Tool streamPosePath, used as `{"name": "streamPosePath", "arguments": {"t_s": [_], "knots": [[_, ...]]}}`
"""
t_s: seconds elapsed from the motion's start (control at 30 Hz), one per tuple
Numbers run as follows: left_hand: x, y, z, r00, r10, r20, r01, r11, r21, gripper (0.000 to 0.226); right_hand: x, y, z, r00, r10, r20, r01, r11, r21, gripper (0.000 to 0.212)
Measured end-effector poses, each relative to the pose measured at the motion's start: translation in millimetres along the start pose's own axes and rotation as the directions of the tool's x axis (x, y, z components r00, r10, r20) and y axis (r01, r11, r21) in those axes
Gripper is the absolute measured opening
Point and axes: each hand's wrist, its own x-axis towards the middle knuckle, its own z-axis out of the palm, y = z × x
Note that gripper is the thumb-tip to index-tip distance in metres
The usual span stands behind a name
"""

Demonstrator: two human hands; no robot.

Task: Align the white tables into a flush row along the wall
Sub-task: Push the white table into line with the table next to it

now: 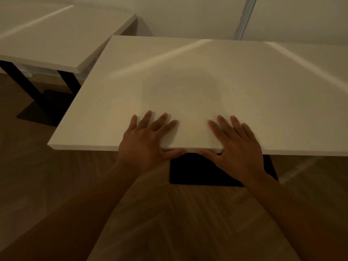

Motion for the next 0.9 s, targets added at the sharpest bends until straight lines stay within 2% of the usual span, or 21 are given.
{"name": "streamPosePath", "arguments": {"t_s": [0.23,0.57,0.9], "knots": [[1.2,-3.7,4.0,1.0,-0.007,-0.024,0.007,1.0,0.019,0.088,0.3,-2.3,6.8,0.998,-0.009,-0.059,0.007,1.0,-0.024,0.089],[10.0,-14.5,8.9,0.997,0.006,-0.071,-0.004,0.999,0.032,0.087,10.7,-7.0,16.8,0.976,-0.025,-0.217,0.025,1.0,-0.004,0.085],[15.6,-19.3,10.2,0.996,0.023,-0.084,-0.019,0.999,0.044,0.088,15.7,-10.4,12.8,0.988,0.013,-0.157,-0.011,1.0,0.012,0.089]]}}
